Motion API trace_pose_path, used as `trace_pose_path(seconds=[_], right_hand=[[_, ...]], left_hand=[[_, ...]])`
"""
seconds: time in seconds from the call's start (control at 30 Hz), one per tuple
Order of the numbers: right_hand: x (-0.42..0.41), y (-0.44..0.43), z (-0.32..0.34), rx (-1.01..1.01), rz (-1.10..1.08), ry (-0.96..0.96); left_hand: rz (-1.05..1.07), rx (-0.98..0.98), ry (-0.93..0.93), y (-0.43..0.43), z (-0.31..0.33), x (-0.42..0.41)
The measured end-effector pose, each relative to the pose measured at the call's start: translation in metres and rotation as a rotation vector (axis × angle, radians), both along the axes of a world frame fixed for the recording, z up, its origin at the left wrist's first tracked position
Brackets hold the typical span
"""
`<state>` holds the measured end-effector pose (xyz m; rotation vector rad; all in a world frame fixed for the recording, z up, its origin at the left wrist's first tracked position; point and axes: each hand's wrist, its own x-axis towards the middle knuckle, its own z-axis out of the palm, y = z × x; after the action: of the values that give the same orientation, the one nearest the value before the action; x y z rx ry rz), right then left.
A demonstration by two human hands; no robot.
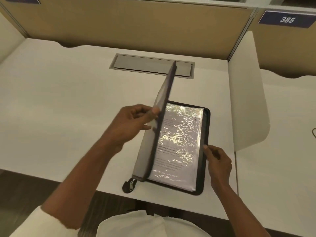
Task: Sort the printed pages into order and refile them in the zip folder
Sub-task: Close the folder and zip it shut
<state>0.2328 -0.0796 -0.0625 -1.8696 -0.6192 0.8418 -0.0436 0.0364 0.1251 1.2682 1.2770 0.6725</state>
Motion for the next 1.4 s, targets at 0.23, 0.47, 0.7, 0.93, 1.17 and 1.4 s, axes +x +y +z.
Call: trace_pose_path(seconds=[0.23,0.47,0.7,0.93,1.17,1.4], right_hand=[[0.001,-0.003,0.011,0.042,0.013,0.167],[-0.007,-0.009,0.003,0.035,0.053,0.220],[-0.003,0.001,-0.002,-0.005,0.152,0.136],[-0.024,0.038,-0.011,-0.016,0.222,-0.062],[-0.041,0.065,-0.024,-0.055,0.231,-0.259],[-0.043,0.067,-0.038,-0.091,0.289,-0.464]], left_hand=[[-0.231,-0.002,0.543,-0.017,-0.071,0.012],[-0.344,-0.024,0.669,-0.033,-0.122,-0.005],[-0.294,0.090,0.664,-0.034,-0.140,-0.018],[-0.186,0.103,0.608,-0.011,-0.142,-0.042],[-0.099,0.101,0.580,0.004,-0.159,-0.066],[-0.143,0.168,0.605,0.003,-0.173,-0.070]])
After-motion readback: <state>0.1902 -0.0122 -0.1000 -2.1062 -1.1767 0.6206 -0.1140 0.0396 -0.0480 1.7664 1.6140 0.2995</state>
